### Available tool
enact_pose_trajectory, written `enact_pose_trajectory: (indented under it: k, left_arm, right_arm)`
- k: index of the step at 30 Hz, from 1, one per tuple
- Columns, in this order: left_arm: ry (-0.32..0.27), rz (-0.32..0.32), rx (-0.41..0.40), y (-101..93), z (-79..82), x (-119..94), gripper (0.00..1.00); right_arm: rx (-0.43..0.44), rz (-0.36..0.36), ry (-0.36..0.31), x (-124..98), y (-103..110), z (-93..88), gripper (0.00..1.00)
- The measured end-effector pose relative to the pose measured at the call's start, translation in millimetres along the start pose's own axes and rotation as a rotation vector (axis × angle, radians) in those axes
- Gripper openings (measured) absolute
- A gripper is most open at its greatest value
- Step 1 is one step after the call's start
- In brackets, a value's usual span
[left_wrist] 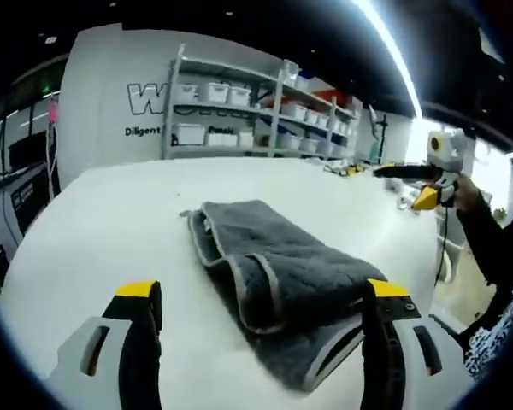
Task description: Open the folded towel by lifting each exposed corner and separating the folded layers until the towel lies flat within the target outline without major curled edges
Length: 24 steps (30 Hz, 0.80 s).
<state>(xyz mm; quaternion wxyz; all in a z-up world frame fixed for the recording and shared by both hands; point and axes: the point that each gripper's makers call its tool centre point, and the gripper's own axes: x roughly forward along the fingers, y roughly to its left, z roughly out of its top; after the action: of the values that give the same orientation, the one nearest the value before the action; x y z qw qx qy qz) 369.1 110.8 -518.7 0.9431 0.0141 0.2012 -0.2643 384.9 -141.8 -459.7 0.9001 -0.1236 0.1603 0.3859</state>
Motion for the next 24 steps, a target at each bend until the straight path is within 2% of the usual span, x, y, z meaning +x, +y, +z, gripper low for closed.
enact_pose_trajectory:
  k: [5,9,14,22,24]
  left_arm:
    - [0.008,-0.024,-0.021,-7.7,7.9,-0.6,0.97]
    - [0.015,-0.022,-0.008,-11.8,12.3,-4.0,0.98]
    - [-0.012,-0.020,-0.005,-15.7,21.4,-8.6,0.99]
    - [-0.002,-0.018,-0.024,-23.6,24.1,-17.1,0.99]
    - [0.003,-0.017,-0.019,-27.4,24.8,-19.5,0.99]
  right_arm:
    - [-0.004,0.011,-0.004,1.8,-10.0,11.9,1.00]
    - [-0.026,0.014,0.004,-1.4,-13.4,18.1,1.00]
    - [-0.050,0.023,0.015,-4.2,-13.6,23.7,1.00]
    - [-0.063,0.060,0.020,-7.5,-14.9,35.4,1.00]
    - [-0.093,0.058,0.038,-7.8,-17.5,36.9,1.00]
